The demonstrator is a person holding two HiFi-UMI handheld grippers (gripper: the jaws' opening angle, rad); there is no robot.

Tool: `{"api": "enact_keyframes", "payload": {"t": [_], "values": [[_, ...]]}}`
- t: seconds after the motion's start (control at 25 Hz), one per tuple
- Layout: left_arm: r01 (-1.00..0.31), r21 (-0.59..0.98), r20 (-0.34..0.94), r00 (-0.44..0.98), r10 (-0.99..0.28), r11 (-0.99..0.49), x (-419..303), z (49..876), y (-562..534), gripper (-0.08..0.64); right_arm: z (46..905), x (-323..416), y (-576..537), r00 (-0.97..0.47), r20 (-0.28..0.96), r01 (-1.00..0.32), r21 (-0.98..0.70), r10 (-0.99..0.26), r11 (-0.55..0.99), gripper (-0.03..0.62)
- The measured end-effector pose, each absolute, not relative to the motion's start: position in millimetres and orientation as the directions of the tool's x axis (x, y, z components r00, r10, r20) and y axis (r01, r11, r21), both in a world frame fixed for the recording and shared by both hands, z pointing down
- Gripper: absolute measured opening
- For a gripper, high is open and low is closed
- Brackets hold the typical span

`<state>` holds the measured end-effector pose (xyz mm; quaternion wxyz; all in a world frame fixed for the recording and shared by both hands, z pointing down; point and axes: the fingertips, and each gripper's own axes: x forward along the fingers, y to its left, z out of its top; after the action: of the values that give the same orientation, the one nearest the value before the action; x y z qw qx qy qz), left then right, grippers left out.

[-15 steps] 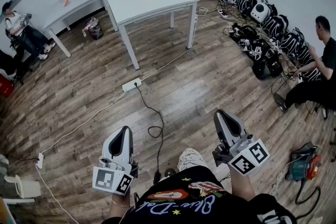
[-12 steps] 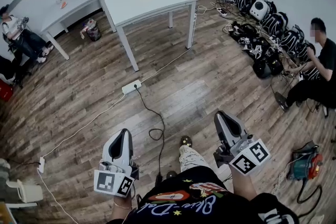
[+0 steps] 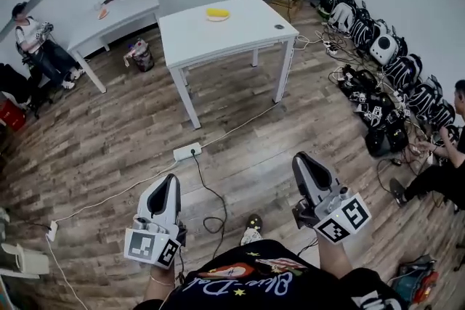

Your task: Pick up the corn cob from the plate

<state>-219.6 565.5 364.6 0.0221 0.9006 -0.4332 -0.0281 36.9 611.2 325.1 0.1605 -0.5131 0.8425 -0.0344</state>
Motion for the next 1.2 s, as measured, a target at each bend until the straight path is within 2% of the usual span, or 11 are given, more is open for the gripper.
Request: {"api": "enact_keyframes", "payload": {"t": [0.16,0.28,0.44,0.64,0.84,1.0,1.2], "values": [[-0.779,0.094,-0.073,0.616,-0.784,-0.620,-188,356,516,-0.005,320,60,558,-0.459,-0.243,-0.834,-0.213,-0.854,0.509,0.017],[-0.765,0.099,-0.055,0.635,-0.771,-0.637,-168,360,491,-0.005,322,63,531,-0.489,-0.236,-0.827,-0.183,-0.840,0.532,0.017],[-0.750,0.113,-0.014,0.655,-0.756,-0.652,-149,368,453,-0.004,339,57,507,-0.544,-0.155,-0.820,-0.111,-0.824,0.562,0.017],[-0.737,0.093,-0.021,0.671,-0.741,-0.670,-128,371,384,-0.005,347,75,454,-0.530,-0.156,-0.813,-0.186,-0.833,0.552,0.017],[-0.715,0.109,-0.067,0.688,-0.722,-0.691,-114,372,291,-0.005,337,81,358,-0.527,-0.157,-0.818,-0.174,-0.835,0.549,0.017],[-0.717,0.059,-0.087,0.689,-0.719,-0.694,-121,366,212,-0.003,326,60,271,-0.559,-0.178,-0.793,-0.172,-0.810,0.585,0.017],[-0.676,0.070,-0.095,0.728,-0.679,-0.734,-126,361,118,-0.005,324,42,171,-0.545,-0.165,-0.800,-0.192,-0.822,0.568,0.017]]}}
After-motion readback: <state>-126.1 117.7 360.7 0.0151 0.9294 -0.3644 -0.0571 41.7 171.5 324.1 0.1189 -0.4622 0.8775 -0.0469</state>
